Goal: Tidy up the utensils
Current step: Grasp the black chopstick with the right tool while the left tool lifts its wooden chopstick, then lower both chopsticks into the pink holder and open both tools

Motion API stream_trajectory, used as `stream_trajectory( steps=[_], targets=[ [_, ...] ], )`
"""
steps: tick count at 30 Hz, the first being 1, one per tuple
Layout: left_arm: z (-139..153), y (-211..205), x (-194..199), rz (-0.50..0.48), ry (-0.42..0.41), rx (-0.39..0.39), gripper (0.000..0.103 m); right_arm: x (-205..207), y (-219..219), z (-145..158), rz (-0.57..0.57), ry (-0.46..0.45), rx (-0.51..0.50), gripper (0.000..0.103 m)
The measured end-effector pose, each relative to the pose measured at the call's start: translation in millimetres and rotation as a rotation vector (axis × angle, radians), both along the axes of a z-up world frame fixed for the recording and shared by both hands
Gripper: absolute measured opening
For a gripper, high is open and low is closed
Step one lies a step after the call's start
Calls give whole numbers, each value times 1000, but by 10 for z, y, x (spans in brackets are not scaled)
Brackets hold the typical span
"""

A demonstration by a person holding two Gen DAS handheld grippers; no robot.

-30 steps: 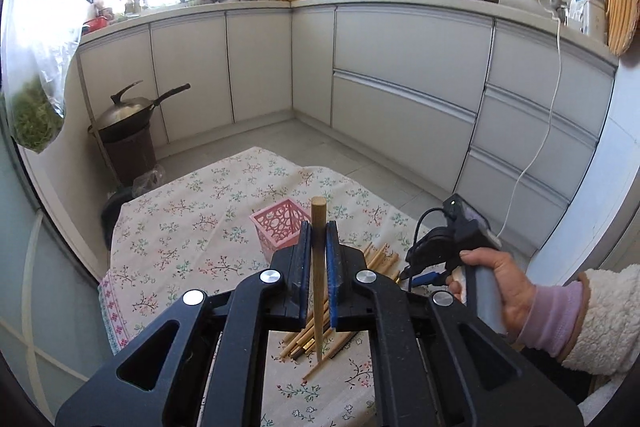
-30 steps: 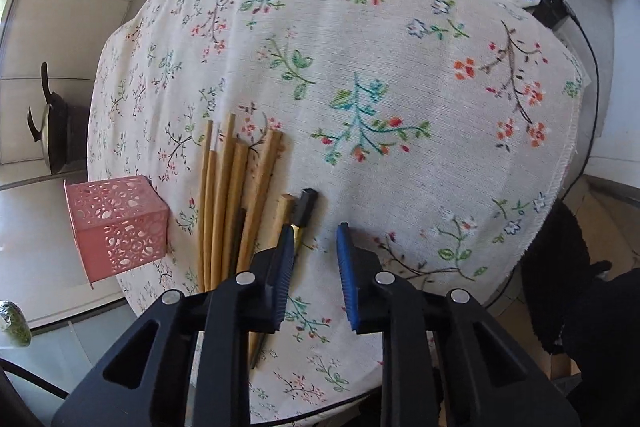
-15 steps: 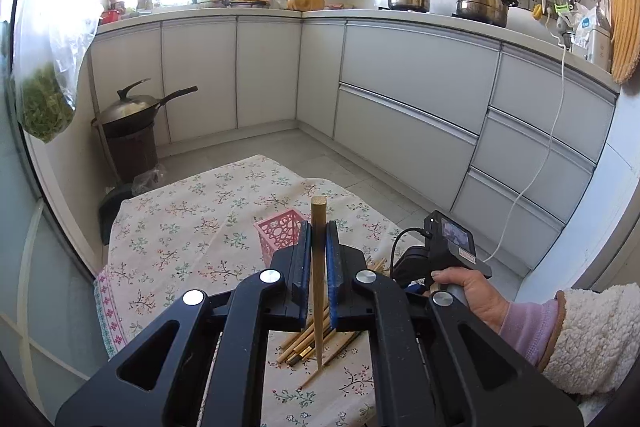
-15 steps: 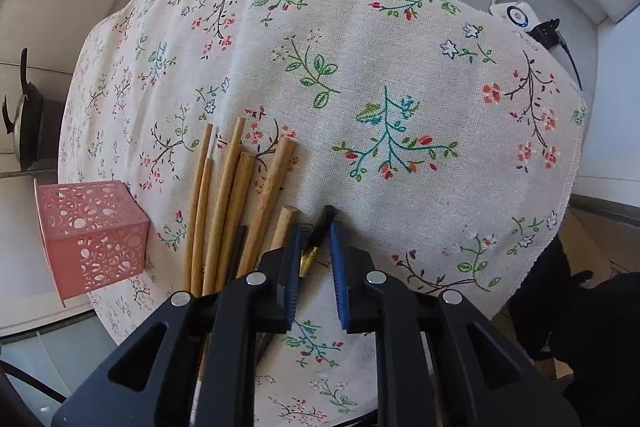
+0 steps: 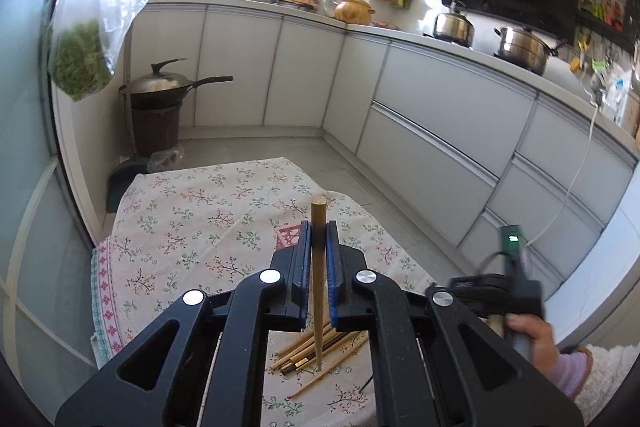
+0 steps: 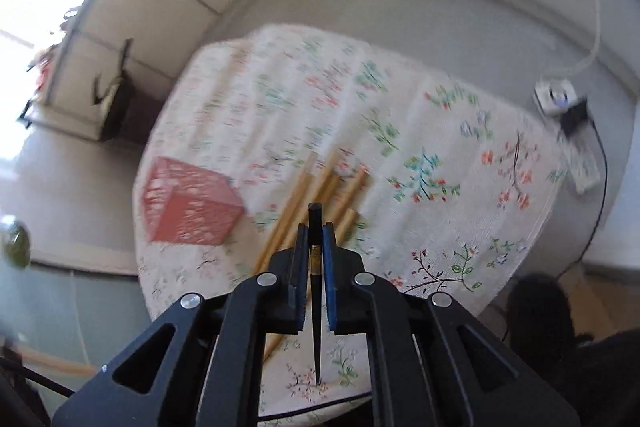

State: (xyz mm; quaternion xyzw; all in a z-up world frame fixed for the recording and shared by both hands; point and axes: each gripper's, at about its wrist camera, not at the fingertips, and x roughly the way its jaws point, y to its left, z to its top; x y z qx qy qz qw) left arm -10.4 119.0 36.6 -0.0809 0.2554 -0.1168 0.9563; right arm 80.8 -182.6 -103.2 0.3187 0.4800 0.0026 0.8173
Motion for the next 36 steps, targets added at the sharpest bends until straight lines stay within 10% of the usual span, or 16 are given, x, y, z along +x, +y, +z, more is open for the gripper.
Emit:
stream_trajectory(
  steps=[14,28,36],
  targets=[
    [593,-58,420,154,-130,-71,6,-86,-79,1546,69,-407,-19,7],
    [64,-160,1455,244,3,-48,8,654,316,1576,184,-374,-52,7],
    [168,111,1289,319,-27,-121,44,888,644,1488,243,-347,-112,7]
  ],
)
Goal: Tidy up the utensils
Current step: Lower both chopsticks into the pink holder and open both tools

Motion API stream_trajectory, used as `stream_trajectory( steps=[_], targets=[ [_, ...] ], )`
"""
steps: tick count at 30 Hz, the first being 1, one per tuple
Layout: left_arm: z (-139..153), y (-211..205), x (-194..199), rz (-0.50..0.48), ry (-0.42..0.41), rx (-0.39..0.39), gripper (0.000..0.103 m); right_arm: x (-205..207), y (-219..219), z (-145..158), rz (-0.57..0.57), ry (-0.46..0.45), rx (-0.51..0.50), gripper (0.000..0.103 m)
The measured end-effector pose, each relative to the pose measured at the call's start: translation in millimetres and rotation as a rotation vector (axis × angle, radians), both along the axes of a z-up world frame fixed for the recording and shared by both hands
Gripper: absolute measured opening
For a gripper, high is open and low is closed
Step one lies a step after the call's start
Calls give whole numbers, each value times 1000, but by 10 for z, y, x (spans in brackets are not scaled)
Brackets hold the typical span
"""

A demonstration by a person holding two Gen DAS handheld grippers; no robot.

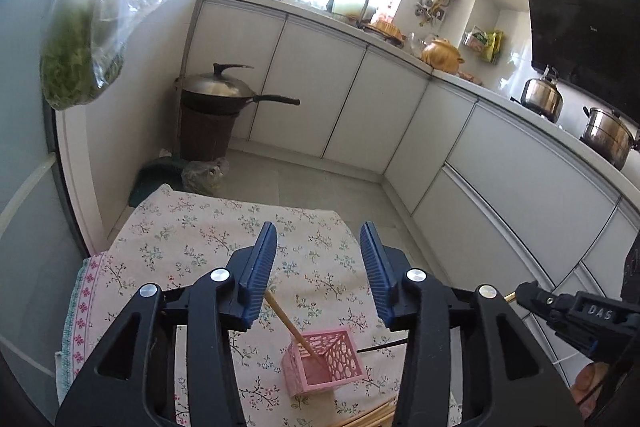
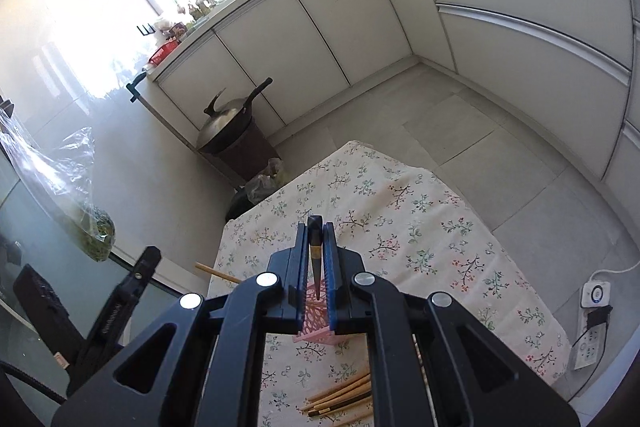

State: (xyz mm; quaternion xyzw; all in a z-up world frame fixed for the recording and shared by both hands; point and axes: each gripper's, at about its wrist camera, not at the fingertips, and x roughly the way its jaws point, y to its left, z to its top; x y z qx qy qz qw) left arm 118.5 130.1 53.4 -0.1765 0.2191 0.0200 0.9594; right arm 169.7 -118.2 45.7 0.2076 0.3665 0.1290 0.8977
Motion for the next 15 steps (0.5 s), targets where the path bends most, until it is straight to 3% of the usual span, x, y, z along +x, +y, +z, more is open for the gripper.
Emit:
stream_trajectory(
  steps=[10,15],
  targets=[
    [67,113,-80,-2,1,-31,48,195,316,-95,25,28,-99,7],
    [34,34,-53,-19,18,-6,52,381,428,-332,35,42,-94,12]
  ],
)
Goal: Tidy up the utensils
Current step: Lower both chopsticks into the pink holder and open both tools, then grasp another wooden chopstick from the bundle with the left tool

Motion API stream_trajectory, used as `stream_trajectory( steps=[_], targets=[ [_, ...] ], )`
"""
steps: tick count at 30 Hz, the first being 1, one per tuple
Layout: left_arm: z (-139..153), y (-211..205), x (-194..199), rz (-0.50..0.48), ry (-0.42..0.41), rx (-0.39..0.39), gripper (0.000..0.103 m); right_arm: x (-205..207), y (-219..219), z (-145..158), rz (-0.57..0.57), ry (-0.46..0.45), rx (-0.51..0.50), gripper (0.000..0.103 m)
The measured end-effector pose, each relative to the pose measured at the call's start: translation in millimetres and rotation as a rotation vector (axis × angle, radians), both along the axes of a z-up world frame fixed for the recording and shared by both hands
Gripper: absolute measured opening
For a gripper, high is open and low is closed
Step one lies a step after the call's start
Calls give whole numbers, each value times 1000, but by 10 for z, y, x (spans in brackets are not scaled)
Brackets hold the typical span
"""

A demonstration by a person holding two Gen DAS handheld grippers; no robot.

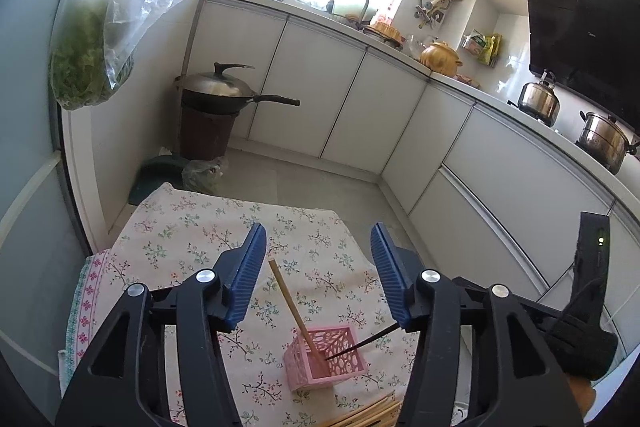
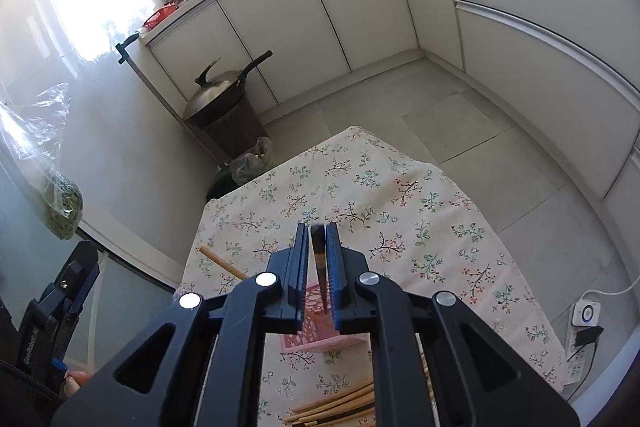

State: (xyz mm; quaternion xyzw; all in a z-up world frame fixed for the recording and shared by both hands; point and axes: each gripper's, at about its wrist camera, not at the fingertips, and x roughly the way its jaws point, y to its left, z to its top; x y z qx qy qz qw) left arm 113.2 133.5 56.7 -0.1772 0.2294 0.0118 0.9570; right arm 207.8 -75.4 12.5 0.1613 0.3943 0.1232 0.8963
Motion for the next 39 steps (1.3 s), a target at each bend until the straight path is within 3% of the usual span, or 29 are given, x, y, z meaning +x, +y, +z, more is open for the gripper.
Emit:
stream_trajectory(
  steps=[3,7,11,16,25,28,30,32,39],
  targets=[
    [-3,-64,-7,-14,6,21,52,-24,-50,-90,-13,15,34,12],
    [18,-150,-48,-27,0,61,54,-210,-82,27,-8,-47,-21,12],
    [17,-284,-95,-46,6,92,60,-408,-130,151,-17,-95,-46,32],
    [3,-491,-174,-66,8,163,68,-585,-219,218,-37,-117,-71,33],
    [-76,-623,-238,-98,38,205,85,-885,-392,165,-84,-134,-108,55],
    [-121,-684,-236,-132,60,213,88,-1011,-513,141,-116,-151,-86,72],
    [-149,-723,-238,-157,72,217,94,-1158,-633,120,-135,-180,-42,90],
    [-180,-764,-247,-181,81,224,96,-1315,-783,76,-147,-200,-3,96],
    [-363,-1009,-234,-287,145,273,96,-1756,-1312,-255,-213,-125,8,96]
  ],
)
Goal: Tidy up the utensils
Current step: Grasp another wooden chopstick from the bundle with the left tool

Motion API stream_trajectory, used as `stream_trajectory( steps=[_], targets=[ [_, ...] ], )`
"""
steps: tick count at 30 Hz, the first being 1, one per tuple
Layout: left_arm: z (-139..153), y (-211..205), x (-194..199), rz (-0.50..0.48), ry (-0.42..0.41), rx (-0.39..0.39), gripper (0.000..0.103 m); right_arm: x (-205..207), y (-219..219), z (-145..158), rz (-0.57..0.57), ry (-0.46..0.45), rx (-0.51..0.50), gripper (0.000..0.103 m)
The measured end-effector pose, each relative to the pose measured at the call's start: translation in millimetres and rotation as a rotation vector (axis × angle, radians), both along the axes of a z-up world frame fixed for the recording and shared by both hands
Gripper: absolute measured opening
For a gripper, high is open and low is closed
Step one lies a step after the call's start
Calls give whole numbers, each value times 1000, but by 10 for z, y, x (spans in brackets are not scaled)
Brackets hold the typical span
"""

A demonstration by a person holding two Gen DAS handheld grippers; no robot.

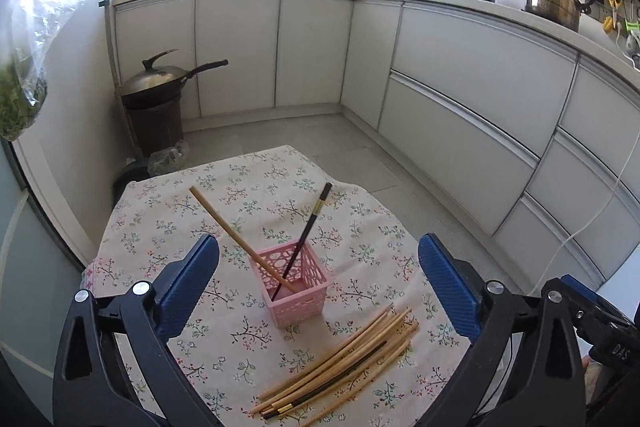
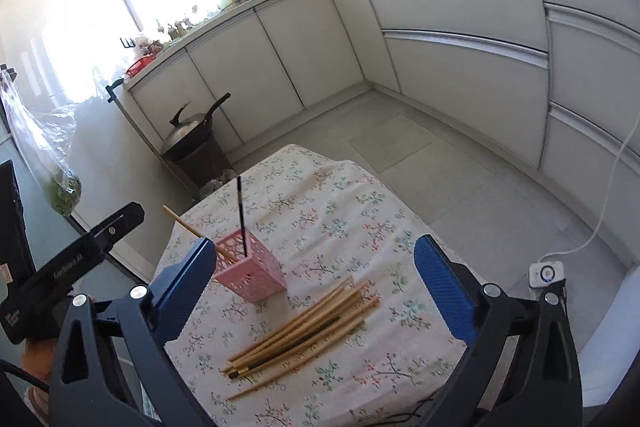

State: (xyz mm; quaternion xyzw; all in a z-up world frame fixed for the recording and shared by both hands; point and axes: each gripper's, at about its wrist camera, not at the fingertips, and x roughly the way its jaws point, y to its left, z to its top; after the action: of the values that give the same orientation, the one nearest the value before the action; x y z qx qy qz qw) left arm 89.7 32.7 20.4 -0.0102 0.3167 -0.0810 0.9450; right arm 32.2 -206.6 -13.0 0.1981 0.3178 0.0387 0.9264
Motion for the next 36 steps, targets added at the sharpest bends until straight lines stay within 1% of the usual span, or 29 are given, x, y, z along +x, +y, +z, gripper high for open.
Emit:
stream_trajectory(
  steps=[3,6,9,12,15,18,21,23,25,27,28,30,31,32,33,34,36],
  targets=[
    [-134,-217,40,-74,56,35,96,-137,-236,-189,-48,60,52,96],
    [-361,-505,98,-166,147,80,96,-178,-438,-436,-90,165,141,96],
    [-669,-815,203,-260,275,127,96,-157,-643,-655,-121,266,249,96],
    [-989,-1047,347,-315,409,153,96,-178,-810,-790,-150,310,337,96],
    [-1309,-1245,487,-369,554,142,96,-182,-874,-886,-148,348,382,96],
    [-1558,-1379,611,-408,650,132,96,-182,-902,-947,-134,375,389,96],
    [-1783,-1472,745,-412,738,102,95,-197,-943,-980,-135,391,411,96],
    [-1879,-1539,813,-422,770,79,93,-195,-966,-992,-133,398,430,96],
    [-1962,-1599,870,-434,787,77,87,-189,-977,-1013,-131,407,445,96],
    [-2067,-1650,909,-446,818,86,74,-187,-991,-1033,-129,416,461,96],
    [-2093,-1666,921,-446,823,98,71,-188,-1003,-1042,-131,420,468,96],
    [-2163,-1699,930,-448,830,123,61,-182,-1026,-1056,-139,426,482,96],
    [-2190,-1707,939,-443,826,137,61,-182,-1034,-1062,-142,428,489,96],
    [-2204,-1717,959,-439,816,154,58,-179,-1041,-1072,-145,432,496,96],
    [-2229,-1720,964,-438,820,162,54,-176,-1042,-1081,-146,437,500,96],
    [-2265,-1725,967,-428,825,177,52,-169,-1039,-1094,-145,445,503,96],
    [-2275,-1732,960,-423,802,225,41,-159,-1030,-1131,-142,465,512,96]
  ],
)
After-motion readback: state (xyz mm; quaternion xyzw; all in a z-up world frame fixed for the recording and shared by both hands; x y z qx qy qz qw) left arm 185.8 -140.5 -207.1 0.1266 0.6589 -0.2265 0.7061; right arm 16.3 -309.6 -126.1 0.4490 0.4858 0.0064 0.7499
